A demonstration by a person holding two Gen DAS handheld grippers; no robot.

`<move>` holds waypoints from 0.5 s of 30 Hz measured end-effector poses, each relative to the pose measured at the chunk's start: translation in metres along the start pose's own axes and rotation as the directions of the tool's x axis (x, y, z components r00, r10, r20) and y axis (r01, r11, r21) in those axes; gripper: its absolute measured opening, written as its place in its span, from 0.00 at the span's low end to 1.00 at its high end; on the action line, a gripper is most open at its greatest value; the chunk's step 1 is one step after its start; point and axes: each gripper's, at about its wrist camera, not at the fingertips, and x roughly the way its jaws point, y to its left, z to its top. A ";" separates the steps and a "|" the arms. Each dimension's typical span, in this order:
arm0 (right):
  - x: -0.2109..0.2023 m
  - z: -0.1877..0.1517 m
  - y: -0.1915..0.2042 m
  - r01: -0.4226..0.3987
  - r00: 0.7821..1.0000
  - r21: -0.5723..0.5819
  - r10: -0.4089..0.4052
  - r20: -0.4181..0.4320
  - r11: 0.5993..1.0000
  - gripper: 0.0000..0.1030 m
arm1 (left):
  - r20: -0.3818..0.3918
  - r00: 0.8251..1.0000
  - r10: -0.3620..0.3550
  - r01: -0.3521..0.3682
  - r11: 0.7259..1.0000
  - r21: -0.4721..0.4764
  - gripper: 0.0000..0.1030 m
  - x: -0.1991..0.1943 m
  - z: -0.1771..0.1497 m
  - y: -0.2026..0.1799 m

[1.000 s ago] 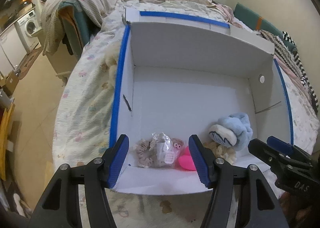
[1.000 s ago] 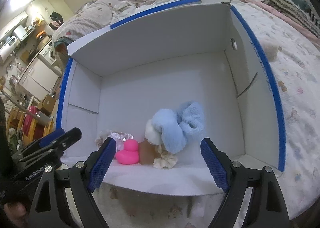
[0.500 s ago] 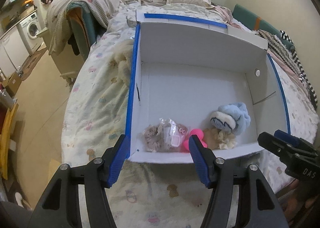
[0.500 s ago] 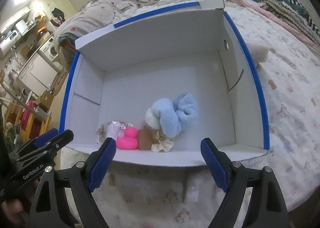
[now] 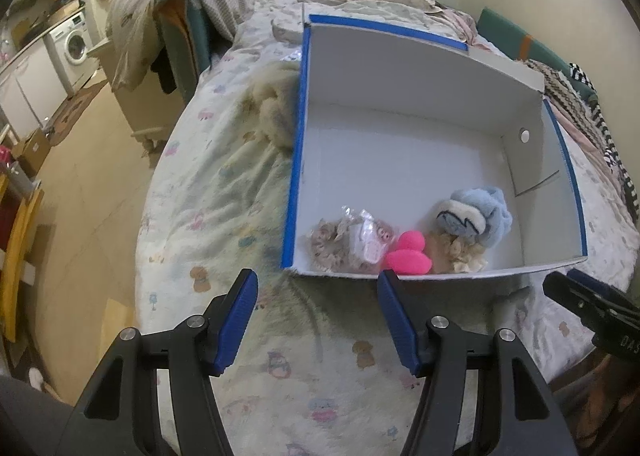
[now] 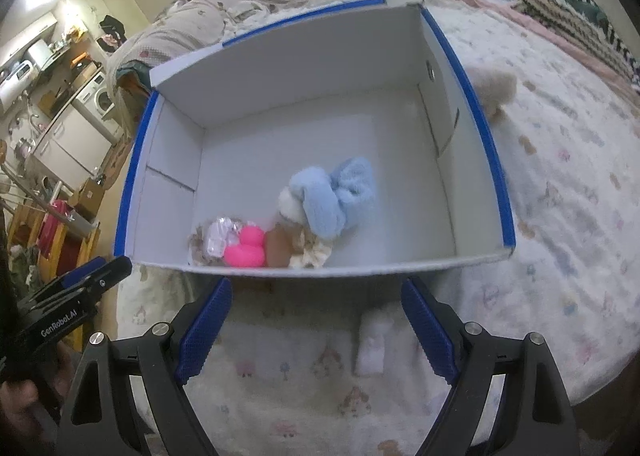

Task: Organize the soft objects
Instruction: 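Withdraw both tools from the box toward the white sock and small tan toy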

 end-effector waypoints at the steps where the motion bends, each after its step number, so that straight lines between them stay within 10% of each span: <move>1: 0.001 -0.002 -0.001 0.002 1.000 0.000 -0.002 -0.006 1.000 0.89 | -0.004 1.000 0.002 -0.002 1.000 -0.004 0.57 0.000 -0.001 0.001; 15: 0.048 -0.015 -0.059 0.064 0.976 0.229 -0.013 -0.218 0.971 0.89 | -0.071 0.997 0.029 -0.032 0.999 -0.040 0.57 0.018 -0.014 0.015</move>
